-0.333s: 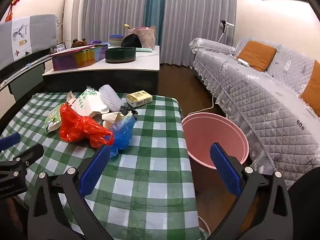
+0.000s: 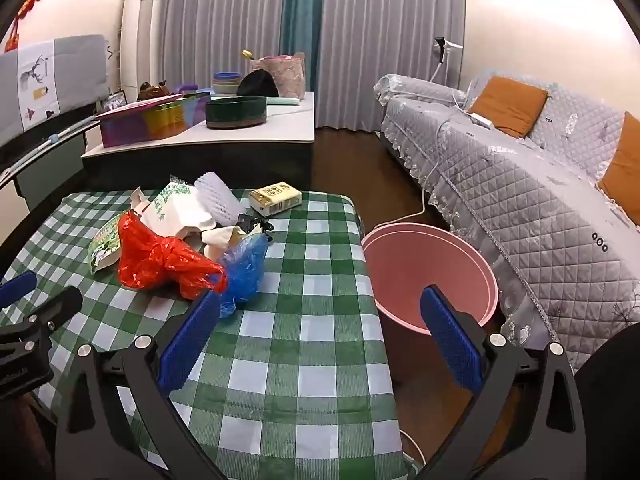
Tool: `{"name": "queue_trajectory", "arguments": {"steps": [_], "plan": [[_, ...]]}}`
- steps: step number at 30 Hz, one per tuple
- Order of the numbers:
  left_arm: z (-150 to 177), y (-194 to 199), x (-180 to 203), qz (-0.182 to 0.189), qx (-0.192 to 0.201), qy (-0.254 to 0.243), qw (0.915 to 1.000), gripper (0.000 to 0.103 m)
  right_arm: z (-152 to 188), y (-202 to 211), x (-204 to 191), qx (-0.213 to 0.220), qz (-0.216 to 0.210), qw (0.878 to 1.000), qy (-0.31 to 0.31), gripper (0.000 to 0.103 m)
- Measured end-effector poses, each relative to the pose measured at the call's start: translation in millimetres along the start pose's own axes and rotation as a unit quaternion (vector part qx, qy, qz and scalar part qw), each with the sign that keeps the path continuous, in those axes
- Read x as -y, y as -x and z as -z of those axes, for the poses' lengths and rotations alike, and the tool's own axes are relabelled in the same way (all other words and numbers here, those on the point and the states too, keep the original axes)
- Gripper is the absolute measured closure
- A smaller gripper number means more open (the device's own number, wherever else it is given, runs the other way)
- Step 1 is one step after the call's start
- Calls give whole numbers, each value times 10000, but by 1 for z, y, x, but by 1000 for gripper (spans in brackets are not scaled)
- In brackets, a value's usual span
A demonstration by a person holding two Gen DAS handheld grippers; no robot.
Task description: Collect trash
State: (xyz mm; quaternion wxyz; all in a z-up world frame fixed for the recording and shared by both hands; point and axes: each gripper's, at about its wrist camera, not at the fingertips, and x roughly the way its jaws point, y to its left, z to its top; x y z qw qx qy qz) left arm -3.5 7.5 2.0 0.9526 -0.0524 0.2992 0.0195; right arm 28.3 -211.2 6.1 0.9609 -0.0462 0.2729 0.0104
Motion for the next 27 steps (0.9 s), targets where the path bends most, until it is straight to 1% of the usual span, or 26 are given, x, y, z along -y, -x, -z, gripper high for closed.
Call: {"name": "queue_trajectory", "arguments": {"steps": [2, 8, 13, 19, 27], "plan": [[0, 0, 0, -63, 30, -38, 10000, 11, 1, 0, 0, -43, -35, 10000, -60, 5], [-2, 1, 0, 12, 102, -25, 9999, 11, 0, 0, 0, -8, 112, 9999, -25, 5], [0, 0, 4, 99, 31, -110, 9999, 13, 0, 0, 1, -17, 121, 9999, -25, 5], [0, 4, 8, 135, 124, -203, 9996, 13, 0, 1, 2, -10, 131, 9999, -29, 5], [0, 4, 10, 144, 142, -206, 9996, 13, 0, 1, 3, -2, 130, 9999, -24, 5]]}}
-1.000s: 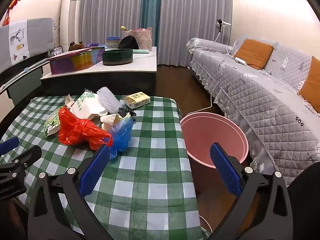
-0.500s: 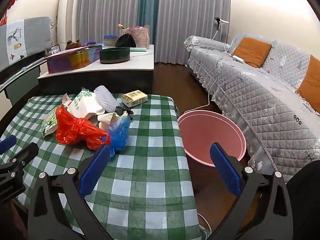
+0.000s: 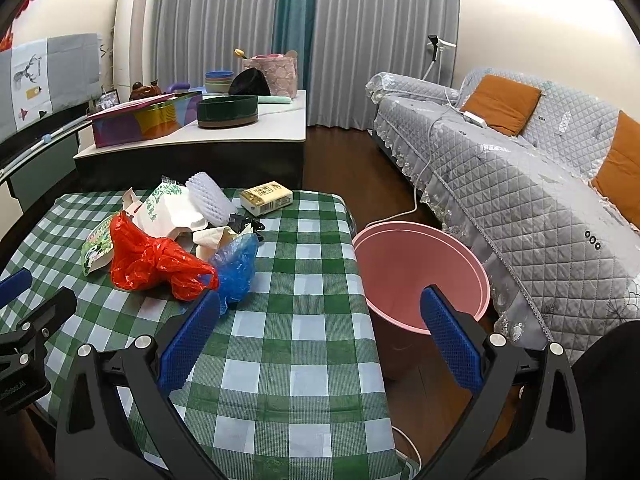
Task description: Collect trash
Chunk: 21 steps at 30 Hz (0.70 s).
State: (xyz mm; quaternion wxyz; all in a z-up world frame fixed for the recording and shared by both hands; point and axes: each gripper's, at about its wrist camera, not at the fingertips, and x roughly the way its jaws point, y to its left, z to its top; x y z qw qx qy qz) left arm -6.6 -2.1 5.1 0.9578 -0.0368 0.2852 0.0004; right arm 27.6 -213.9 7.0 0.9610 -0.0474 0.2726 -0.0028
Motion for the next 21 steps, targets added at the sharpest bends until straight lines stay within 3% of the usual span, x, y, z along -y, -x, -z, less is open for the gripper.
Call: {"name": "queue_trajectory", "arguments": {"steps": [21], "plan": [[-1, 0, 1, 5, 22, -9, 10000, 13, -2, 1, 0, 6, -6, 10000, 17, 5]]}}
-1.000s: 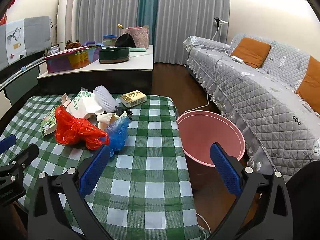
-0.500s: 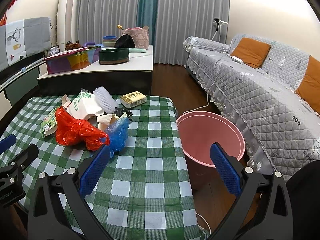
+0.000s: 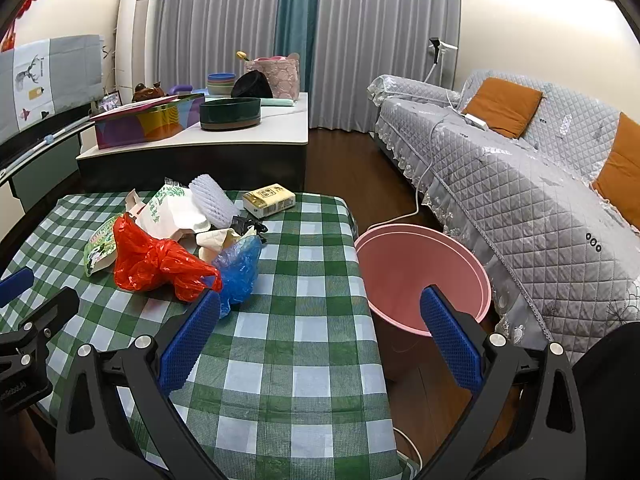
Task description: Collect trash
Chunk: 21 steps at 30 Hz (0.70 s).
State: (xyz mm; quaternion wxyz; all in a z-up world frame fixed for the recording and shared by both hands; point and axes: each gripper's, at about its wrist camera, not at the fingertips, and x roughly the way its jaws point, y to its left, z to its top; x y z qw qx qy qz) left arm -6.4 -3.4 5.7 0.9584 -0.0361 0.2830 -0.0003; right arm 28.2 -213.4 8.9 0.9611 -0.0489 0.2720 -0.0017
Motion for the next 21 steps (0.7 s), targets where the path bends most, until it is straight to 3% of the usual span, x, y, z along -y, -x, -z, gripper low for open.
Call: {"name": "queue_trajectory", "arguments": {"steps": [21], "plan": [[0, 0, 0, 3, 3, 16, 10000, 13, -5, 0, -8, -17, -39, 10000, -6, 5]]}}
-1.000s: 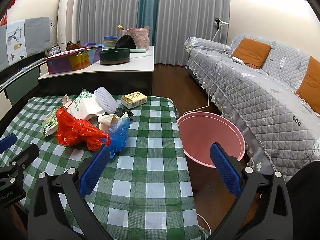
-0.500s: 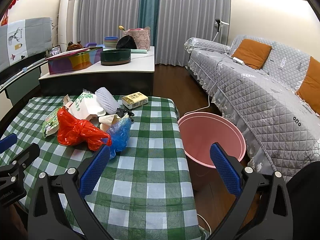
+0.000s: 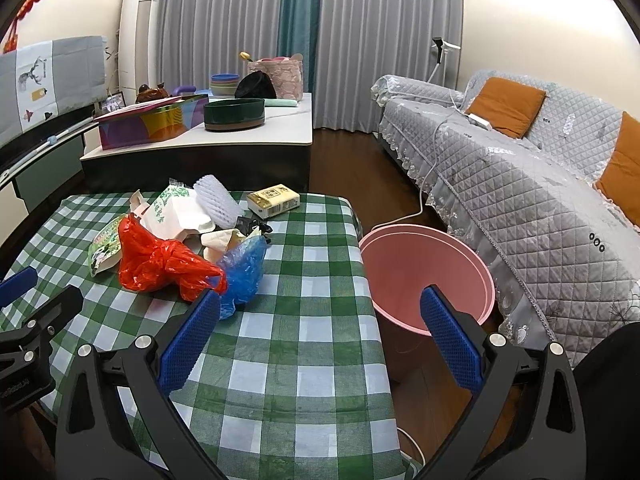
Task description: Collect trash
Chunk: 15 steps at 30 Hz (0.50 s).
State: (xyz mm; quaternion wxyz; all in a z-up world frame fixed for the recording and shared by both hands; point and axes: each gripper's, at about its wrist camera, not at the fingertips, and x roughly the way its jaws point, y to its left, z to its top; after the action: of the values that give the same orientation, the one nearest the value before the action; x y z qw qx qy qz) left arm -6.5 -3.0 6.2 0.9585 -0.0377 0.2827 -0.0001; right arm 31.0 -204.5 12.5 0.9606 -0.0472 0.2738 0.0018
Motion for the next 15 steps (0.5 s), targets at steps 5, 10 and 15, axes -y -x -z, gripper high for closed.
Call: {"name": "queue_trajectory", "arguments": {"steps": [5, 10, 15], "plan": [[-3, 0, -1, -19, 16, 31, 10000, 13, 1, 0, -3, -6, -85, 9999, -95, 10], [-6, -4, 1, -23, 68, -12, 10000, 16, 0, -1, 0, 94, -224, 9995, -201, 17], [-8, -16, -2, -47, 6, 60, 10000, 23, -4, -14, 1, 74, -382, 9987, -332, 23]]}}
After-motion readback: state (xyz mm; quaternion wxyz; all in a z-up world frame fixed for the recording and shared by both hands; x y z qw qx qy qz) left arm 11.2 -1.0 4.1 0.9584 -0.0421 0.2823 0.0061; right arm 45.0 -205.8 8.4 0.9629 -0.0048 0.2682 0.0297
